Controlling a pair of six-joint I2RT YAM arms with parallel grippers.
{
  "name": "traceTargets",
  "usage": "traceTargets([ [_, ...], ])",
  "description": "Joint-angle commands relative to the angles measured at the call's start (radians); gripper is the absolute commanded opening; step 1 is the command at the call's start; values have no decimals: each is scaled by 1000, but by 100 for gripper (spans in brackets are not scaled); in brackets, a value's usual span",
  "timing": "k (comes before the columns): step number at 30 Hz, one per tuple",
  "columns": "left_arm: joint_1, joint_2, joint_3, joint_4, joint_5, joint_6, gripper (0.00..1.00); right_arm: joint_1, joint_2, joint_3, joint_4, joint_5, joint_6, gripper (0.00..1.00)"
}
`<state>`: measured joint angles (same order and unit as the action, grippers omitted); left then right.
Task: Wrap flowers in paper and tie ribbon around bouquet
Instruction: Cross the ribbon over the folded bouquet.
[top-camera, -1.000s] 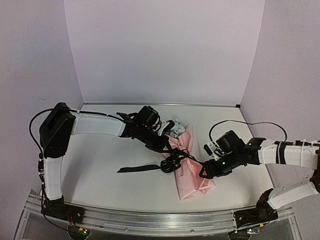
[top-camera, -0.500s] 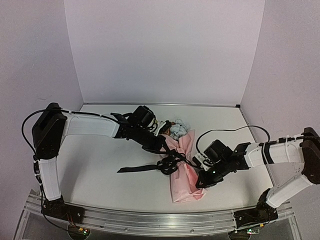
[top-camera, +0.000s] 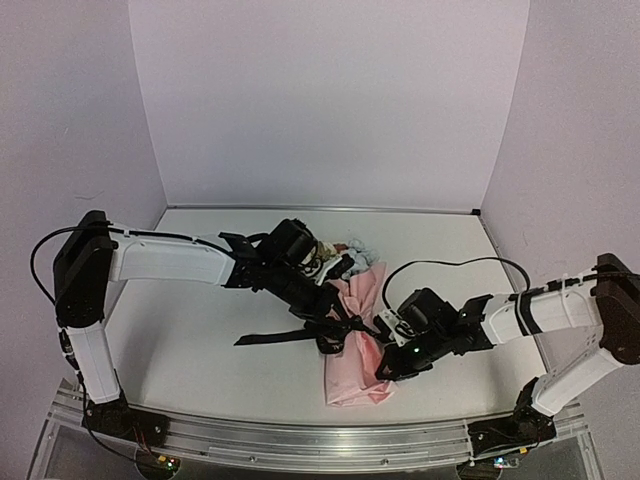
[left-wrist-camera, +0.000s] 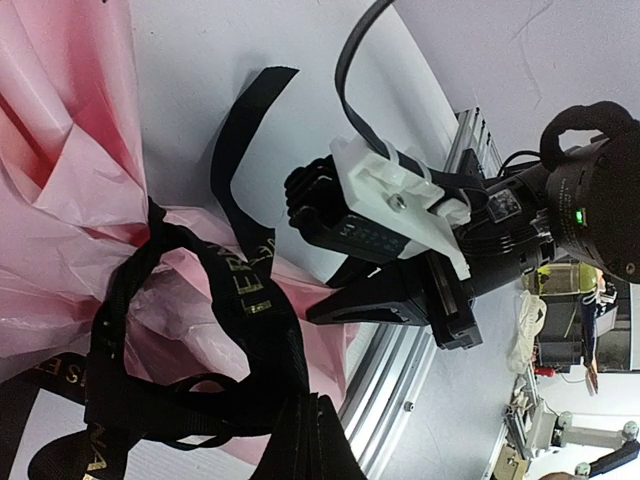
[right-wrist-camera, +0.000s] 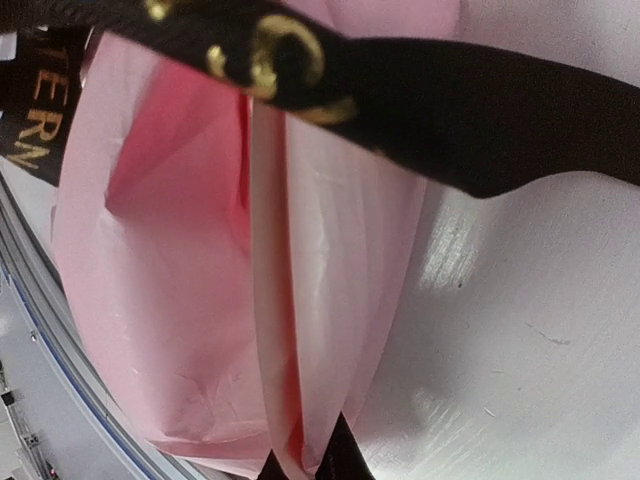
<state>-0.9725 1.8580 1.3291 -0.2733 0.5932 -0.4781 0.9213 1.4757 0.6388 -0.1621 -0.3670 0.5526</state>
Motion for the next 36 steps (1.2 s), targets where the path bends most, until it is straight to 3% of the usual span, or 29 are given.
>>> traceTargets([
  [1,5,-18,80,7,16,-60,0,9,-11,-31,72,84,38,2],
  [9,5,88,201,16,10,-157,0,9,-73,-57,72,149,18,13],
  [20,24,242,345,-91,11,-155,0,13,-173,-131,63,247,2,31],
  [30,52,312,446,-175,83,-91,0,20,-387,-77,-197,333,-158,39],
  [36,54,325,470,-189,123,-69,0,28,-352,66,-288,316,-296,45],
])
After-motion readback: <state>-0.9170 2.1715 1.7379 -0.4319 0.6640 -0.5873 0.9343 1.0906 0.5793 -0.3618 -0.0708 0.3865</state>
